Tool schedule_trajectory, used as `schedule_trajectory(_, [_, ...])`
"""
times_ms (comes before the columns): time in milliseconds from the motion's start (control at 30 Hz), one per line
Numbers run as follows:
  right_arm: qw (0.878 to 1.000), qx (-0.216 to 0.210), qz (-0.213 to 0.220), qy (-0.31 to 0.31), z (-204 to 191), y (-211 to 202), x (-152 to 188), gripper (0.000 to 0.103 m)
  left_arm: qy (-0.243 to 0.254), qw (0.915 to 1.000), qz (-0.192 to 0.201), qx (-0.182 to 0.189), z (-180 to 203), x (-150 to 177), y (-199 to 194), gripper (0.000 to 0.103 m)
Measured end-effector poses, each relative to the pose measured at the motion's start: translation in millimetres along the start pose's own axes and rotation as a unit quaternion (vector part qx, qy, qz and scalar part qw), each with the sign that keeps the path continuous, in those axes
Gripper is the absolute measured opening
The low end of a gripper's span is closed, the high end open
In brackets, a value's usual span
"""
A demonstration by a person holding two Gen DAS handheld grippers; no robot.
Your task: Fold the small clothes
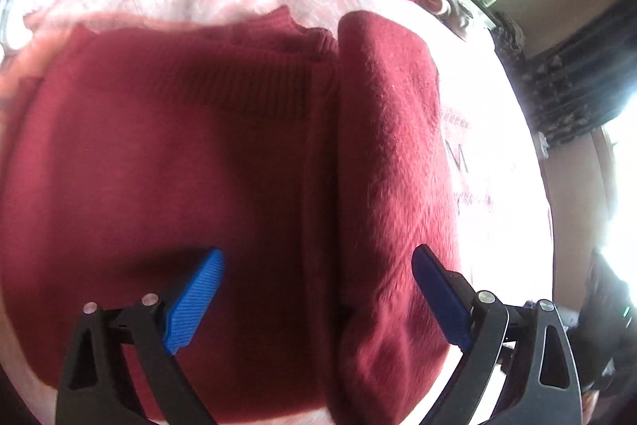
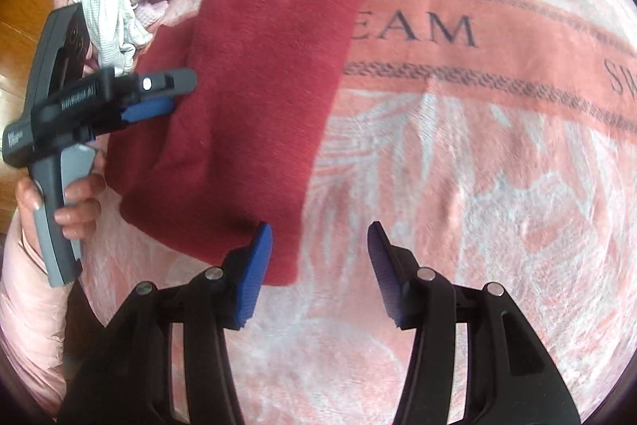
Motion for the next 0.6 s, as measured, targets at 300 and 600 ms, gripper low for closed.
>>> schedule_trajectory(300, [1.0, 0.002, -0.012, 0.022, 32, 20, 7, 0.049, 0.023, 0.9989, -0.01, -0.04, 22, -2, 21, 0.093])
schedule_trajectory(600, [0.999, 0.034, -0.015, 0.015, 26, 29, 11, 0.059, 0.019, 0.9989, 0.004, -0.041, 32, -11, 21, 0.048])
Point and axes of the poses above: each gripper's, at about its wrist camera, not at the fingertips, and y roughly the way its jaws point, z to its right, x to its underside, the point moved 6 cm from there along y, roughly the way its jaws point, and after that the axes turned 14 degrees about -z, right-handed, at the moved point
